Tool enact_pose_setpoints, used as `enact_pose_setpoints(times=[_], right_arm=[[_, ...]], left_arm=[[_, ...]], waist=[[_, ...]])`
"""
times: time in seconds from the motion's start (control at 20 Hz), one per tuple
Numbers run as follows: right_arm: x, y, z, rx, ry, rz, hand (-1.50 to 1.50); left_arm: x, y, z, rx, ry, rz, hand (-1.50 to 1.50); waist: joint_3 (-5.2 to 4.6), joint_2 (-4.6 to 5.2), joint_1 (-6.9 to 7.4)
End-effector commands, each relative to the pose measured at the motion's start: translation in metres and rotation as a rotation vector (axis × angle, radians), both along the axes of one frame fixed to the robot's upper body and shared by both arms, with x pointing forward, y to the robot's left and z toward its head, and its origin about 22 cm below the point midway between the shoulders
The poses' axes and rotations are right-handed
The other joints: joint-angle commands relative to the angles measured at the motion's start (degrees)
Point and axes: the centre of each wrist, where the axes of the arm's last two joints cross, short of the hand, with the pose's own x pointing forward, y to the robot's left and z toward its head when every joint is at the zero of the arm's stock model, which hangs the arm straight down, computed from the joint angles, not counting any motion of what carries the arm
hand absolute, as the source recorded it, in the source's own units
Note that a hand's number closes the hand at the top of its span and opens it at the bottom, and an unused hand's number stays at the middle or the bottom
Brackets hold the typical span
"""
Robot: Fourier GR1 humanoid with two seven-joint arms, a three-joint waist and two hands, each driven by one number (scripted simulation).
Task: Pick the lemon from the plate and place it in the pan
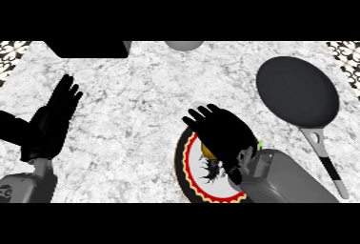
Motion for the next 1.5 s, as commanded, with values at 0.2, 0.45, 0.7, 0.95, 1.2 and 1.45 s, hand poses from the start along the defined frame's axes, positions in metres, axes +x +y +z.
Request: enact_pose_setpoints(times=[0.2, 0.45, 0.7, 0.95, 1.2, 1.45], right_arm=[[0.012, -0.003, -0.032, -0.045, 0.012, -0.044, -1.50], [0.027, -0.016, -0.044, -0.017, 0.019, -0.029, -1.50], [0.046, 0.004, -0.054, -0.060, 0.056, -0.043, -1.50], [0.036, -0.013, -0.059, -0.019, 0.044, -0.033, -1.50], [0.045, 0.004, -0.081, 0.002, 0.075, -0.033, -1.50], [0.050, -0.004, -0.106, -0.030, 0.110, -0.027, -1.50]], left_arm=[[0.011, -0.012, -0.010, 0.007, 0.001, -0.002, 0.00], [0.013, -0.004, -0.013, -0.009, 0.004, -0.019, 0.00], [0.012, -0.001, 0.000, -0.007, 0.001, 0.002, 0.00], [0.013, 0.003, -0.004, 0.008, -0.005, 0.001, 0.00], [-0.003, -0.007, -0.002, -0.006, -0.001, -0.007, 0.00], [0.008, 0.001, -0.008, 0.014, -0.006, -0.009, 0.00]], waist=[[0.01, 0.05, -0.15], [0.00, 0.07, -0.23], [0.00, 0.07, -0.04], [0.00, 0.02, -0.25], [0.01, 0.01, 0.01], [0.00, 0.05, -0.11]])
